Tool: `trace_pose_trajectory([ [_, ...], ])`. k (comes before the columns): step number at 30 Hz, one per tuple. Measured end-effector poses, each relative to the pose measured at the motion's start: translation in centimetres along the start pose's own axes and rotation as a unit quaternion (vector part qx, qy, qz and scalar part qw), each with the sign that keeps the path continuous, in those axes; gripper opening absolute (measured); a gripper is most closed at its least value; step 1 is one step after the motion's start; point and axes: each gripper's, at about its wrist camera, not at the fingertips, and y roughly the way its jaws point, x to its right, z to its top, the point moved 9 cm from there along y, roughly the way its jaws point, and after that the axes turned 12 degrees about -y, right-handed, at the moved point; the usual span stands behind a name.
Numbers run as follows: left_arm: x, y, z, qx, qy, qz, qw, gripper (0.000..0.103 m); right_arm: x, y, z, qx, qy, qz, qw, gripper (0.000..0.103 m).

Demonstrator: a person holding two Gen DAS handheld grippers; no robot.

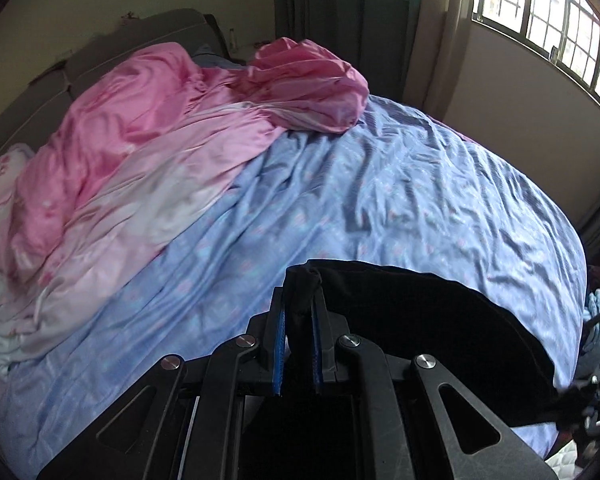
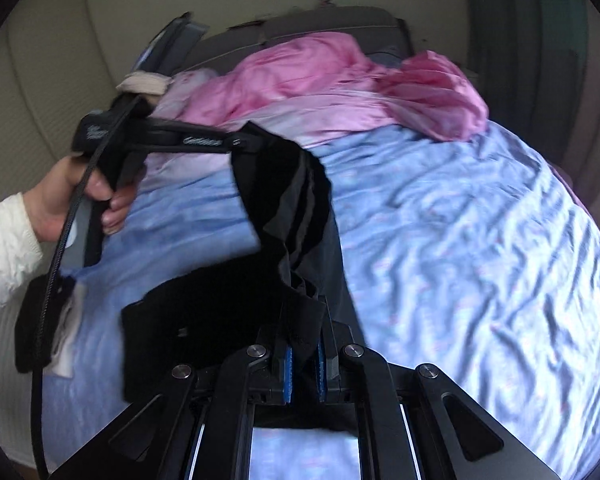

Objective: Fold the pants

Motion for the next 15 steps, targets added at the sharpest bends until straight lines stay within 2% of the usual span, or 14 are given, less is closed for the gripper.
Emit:
trace_pose_trajectory([
  [5,-4.1,-1.6,-4.1,-0.002,-0.005,0.000,1.0000,0.012,-7.7,1.6,-0.9,-0.016,-0.030,0.017,0.999,0.009],
  [10,-9.2,-2.2,-8.9,-0.014,-0.036,0.005,0.9993,0.012,-14.2,4.2,-2.8,-0.048,-0.056,0.042,0.996,0.009],
  [15,-13.4,-2.2,-14.5,-0.035,-0.072,0.006,0.9968,0.012,-19.1,6.2,-4.6,-0.079,-0.079,0.069,0.991,0.009],
])
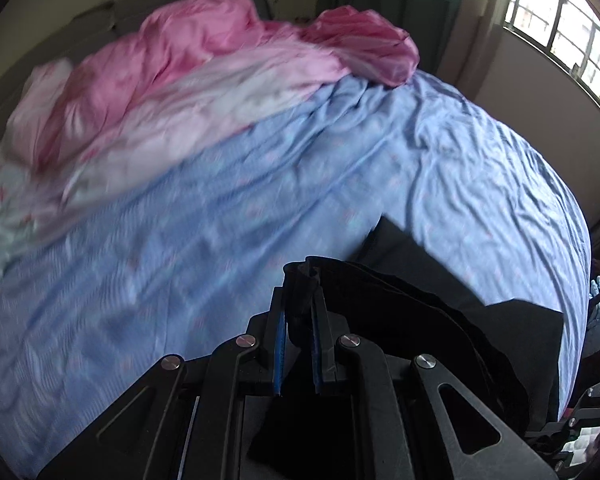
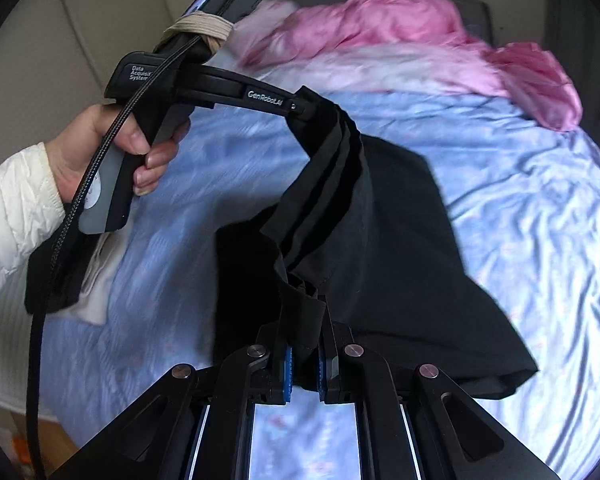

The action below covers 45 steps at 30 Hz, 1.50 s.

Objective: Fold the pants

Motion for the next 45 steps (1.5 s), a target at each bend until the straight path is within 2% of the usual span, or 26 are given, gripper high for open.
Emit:
trace_pose_trajectory([
  [4,-2.0,0.7,-3.4,-0.019,-0.016,0.005,0.9997,0.012,-3.3,1.8,-1.6,-0.034,-0.029,0.009,0.999,0.009],
  [10,-3.9,-0.1,-7.1,-0.027,-0.043,0.011,0.9986,0.013,-6.4,4.1,-4.3,-0.083,-0.064,0.031,0.994,0.009],
  [12,-4.5,-0.1,-7.9,-0.033,-0.037,0.031,0.9983,0.019,-7.0,4.4,-4.7,-0.090,-0.078,0.036,0.992,0.009],
  [13,-5.1,-0.2,-8.4,-0.035,-0.034,0.053,0.9974,0.025,-7.4,4.6,-5.0,-0.094,-0.086,0.035,0.991,0.009],
  [16,-6.8,-0.8,-9.5,-0.043,-0.039,0.089,0.9943,0.051,-7.5,5.4,-5.7,-0.110,-0.092,0.032,0.989,0.009],
  [17,-7.2,-1.1,-9.8,-0.044,-0.046,0.092,0.9937,0.053,-7.6,5.5,-5.9,-0.116,-0.088,0.034,0.989,0.010],
  [20,-8.8,-3.2,-11.1,-0.036,-0.102,0.109,0.9882,0.056,-8.4,5.4,-6.6,-0.129,-0.079,0.039,0.988,0.017],
  [22,-9.1,-5.1,-12.3,-0.023,-0.142,0.101,0.9844,0.060,-9.1,5.2,-6.7,-0.129,-0.071,0.060,0.987,0.035],
  [23,-9.0,-5.7,-12.6,-0.019,-0.151,0.099,0.9834,0.061,-9.5,4.7,-6.7,-0.123,-0.068,0.075,0.987,0.040],
  [26,-7.7,-7.5,-14.1,-0.011,-0.181,0.079,0.9802,0.061,-11.3,1.9,-6.9,-0.099,-0.082,0.123,0.984,0.040],
  [27,-6.9,-8.1,-14.9,-0.009,-0.195,0.064,0.9786,0.061,-11.3,1.2,-6.9,-0.092,-0.082,0.127,0.984,0.040],
  [29,-4.9,-9.1,-16.4,-0.006,-0.229,0.027,0.9730,0.062,-10.4,-0.3,-7.0,-0.076,-0.079,0.118,0.987,0.040],
  [31,-3.1,-9.7,-17.8,-0.003,-0.251,0.006,0.9679,0.062,-8.4,-1.0,-7.3,-0.070,-0.073,0.085,0.991,0.043],
  [34,-0.3,-9.5,-19.8,-0.005,-0.280,-0.014,0.9598,0.060,-4.4,-0.8,-8.2,-0.082,-0.061,0.035,0.994,0.043],
  [38,3.1,-8.4,-21.0,-0.012,-0.291,-0.043,0.9557,0.056,2.1,-0.3,-9.2,-0.106,-0.025,-0.027,0.994,0.043],
  [39,3.8,-7.7,-21.3,-0.016,-0.295,-0.045,0.9541,0.054,3.5,-0.3,-9.3,-0.108,-0.014,-0.040,0.993,0.043],
  [41,4.3,-6.7,-21.8,-0.024,-0.310,-0.045,0.9492,0.042,5.5,0.1,-9.5,-0.112,0.002,-0.060,0.992,0.043],
  [42,4.5,-5.7,-22.1,-0.034,-0.327,-0.045,0.9434,0.040,6.4,0.3,-9.5,-0.114,0.009,-0.066,0.991,0.043],
  [45,4.7,-4.1,-22.9,-0.054,-0.353,-0.034,0.9334,0.033,8.3,0.5,-9.8,-0.122,0.024,-0.076,0.989,0.043],
])
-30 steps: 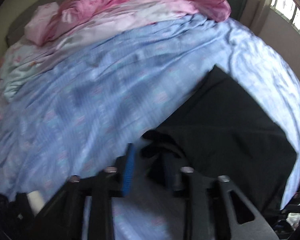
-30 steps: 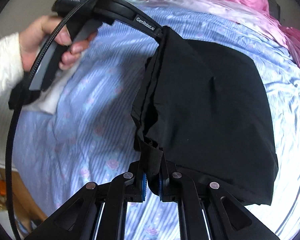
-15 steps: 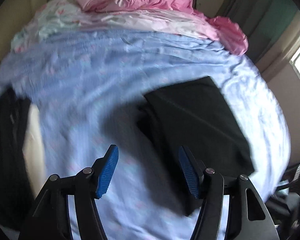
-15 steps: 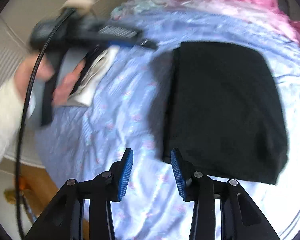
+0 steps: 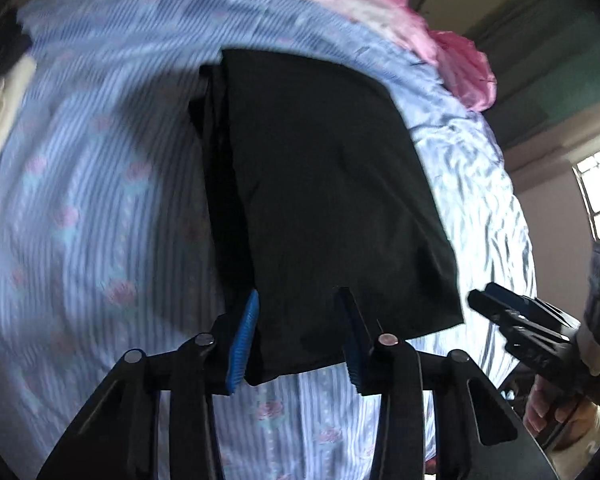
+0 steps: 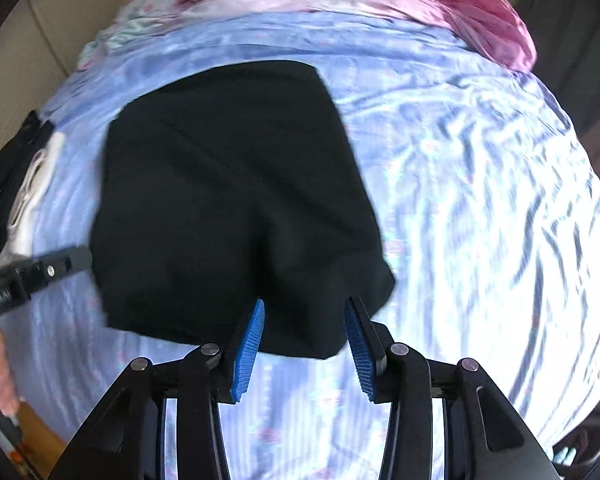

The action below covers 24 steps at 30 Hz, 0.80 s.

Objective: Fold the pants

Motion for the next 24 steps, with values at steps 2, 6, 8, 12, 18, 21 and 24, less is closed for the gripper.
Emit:
trace_pose_trajectory([
  [2,-0.5,1.0,-0.4,-0.014,-0.010,0.022,0.9996,0.027,0.8,0.2,0.1,0.000,0.009,0.003,1.000,0.043],
  [6,-1.2,2.0,-1.3,-0.030,-0.043,0.026,0.9983,0.005,1.4,0.8,-0.1,-0.008,0.014,0.014,1.000,0.043],
  [8,-1.5,1.6,-1.7,-0.027,-0.062,0.017,0.9976,0.004,1.5,1.1,-0.6,-0.015,0.012,0.023,1.000,0.043],
  [12,-2.0,0.1,-2.7,-0.013,-0.085,0.026,0.9960,0.004,1.7,1.0,-1.4,-0.016,0.005,0.032,0.999,0.043],
  [18,-2.5,0.5,-3.0,-0.007,-0.094,0.057,0.9939,0.004,2.1,0.9,-2.4,-0.025,-0.001,0.059,0.998,0.043],
  [21,-2.9,1.8,-2.7,-0.011,-0.112,0.079,0.9904,0.004,2.5,0.7,-2.8,-0.029,-0.008,0.065,0.997,0.043],
  [24,-3.8,2.6,-3.0,-0.019,-0.119,0.119,0.9856,0.005,2.8,0.5,-2.8,-0.031,-0.014,0.072,0.997,0.043],
])
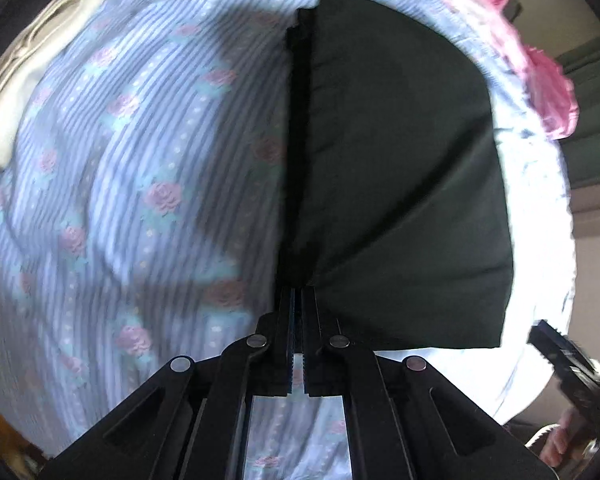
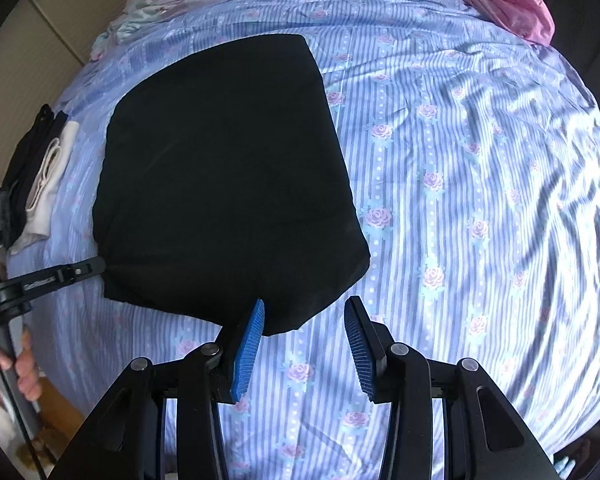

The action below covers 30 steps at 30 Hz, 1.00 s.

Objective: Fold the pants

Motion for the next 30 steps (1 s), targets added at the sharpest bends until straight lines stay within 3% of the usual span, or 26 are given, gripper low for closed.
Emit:
trace_pose_trajectory([
  [4,-1.0,0.2,-1.3,-0.007,-0.003,0.038,0.9993,0.013,0.2,-0.2,-0.1,-0.006,-0.010,0.003,1.000,0.043],
  [7,-1.5,-1.5,-2.3,0.010,0.000,0.048,0.9988,0.029,0.3,-0.6,-0.1,-0.006,-0.016,0.004,1.000,0.043],
  [9,-1.1,-3.5,-2.3,0.036,-0.001,0.036,0.9987,0.044,0.5,-1.1,0.0,-0.001,-0.018,0.006,1.000,0.047],
  [11,-0.4,-5.5,-1.9,0.065,0.003,0.024,0.9976,0.058,0.8,-1.8,0.2,0.012,-0.015,0.009,1.000,0.060],
  [16,2.3,-9.6,1.2,0.132,0.028,-0.008,0.9908,0.079,1.7,-3.9,2.6,0.059,0.002,0.018,0.998,0.070],
  [20,4.3,-11.4,4.3,0.159,0.043,-0.020,0.9862,0.088,2.8,-4.5,5.5,0.089,0.016,0.016,0.996,0.074],
  [23,5.1,-11.7,5.8,0.168,0.056,-0.008,0.9842,0.093,3.3,-4.5,6.9,0.095,0.021,0.012,0.995,0.074],
  [26,5.4,-11.1,6.7,0.160,0.077,-0.003,0.9841,0.093,3.9,-4.0,7.7,0.092,0.026,0.008,0.995,0.082],
  [30,5.5,-9.4,7.8,0.145,0.106,0.008,0.9838,0.093,4.4,-2.5,8.3,0.083,0.030,0.005,0.996,0.082],
])
